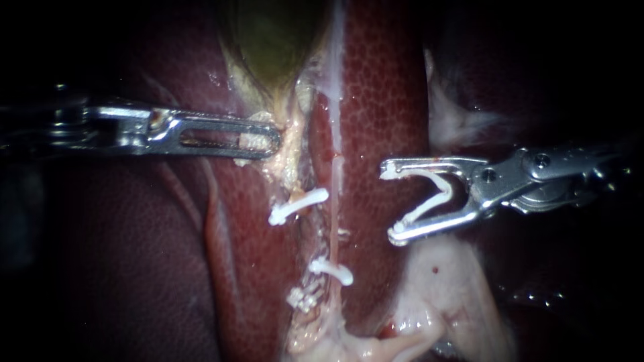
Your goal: Clipping second clip right tube
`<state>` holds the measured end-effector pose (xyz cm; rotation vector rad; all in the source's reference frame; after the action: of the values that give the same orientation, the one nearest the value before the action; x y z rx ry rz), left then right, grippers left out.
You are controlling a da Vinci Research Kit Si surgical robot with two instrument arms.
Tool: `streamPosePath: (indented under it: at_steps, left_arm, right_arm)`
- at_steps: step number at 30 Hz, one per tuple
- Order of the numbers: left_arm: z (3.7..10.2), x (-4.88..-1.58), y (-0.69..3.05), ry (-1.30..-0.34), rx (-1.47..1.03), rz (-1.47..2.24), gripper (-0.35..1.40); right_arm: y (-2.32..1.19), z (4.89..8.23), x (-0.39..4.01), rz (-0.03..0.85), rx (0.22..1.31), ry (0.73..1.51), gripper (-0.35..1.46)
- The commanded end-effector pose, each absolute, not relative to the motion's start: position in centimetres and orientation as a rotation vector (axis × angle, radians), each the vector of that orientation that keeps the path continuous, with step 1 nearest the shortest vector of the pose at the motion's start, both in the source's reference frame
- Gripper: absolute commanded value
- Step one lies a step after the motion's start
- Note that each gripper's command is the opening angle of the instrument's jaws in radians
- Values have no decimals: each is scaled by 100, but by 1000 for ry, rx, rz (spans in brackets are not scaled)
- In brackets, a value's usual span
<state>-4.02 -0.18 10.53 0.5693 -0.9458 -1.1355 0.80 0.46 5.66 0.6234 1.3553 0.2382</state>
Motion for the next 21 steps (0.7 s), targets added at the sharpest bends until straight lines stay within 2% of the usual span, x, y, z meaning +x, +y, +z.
streamPosePath:
  at_steps: [1,9,21]
  left_arm:
    - [1053,-403,-18,-946,569,-1136,-35]
    - [1041,-392,-11,-945,583,-1133,-35]
    - [989,-343,24,-967,553,-1175,-35]
  right_arm:
    - [45,566,80,238,624,1355,60]
    - [45,566,80,237,624,1355,60]
    - [45,566,81,238,623,1355,60]
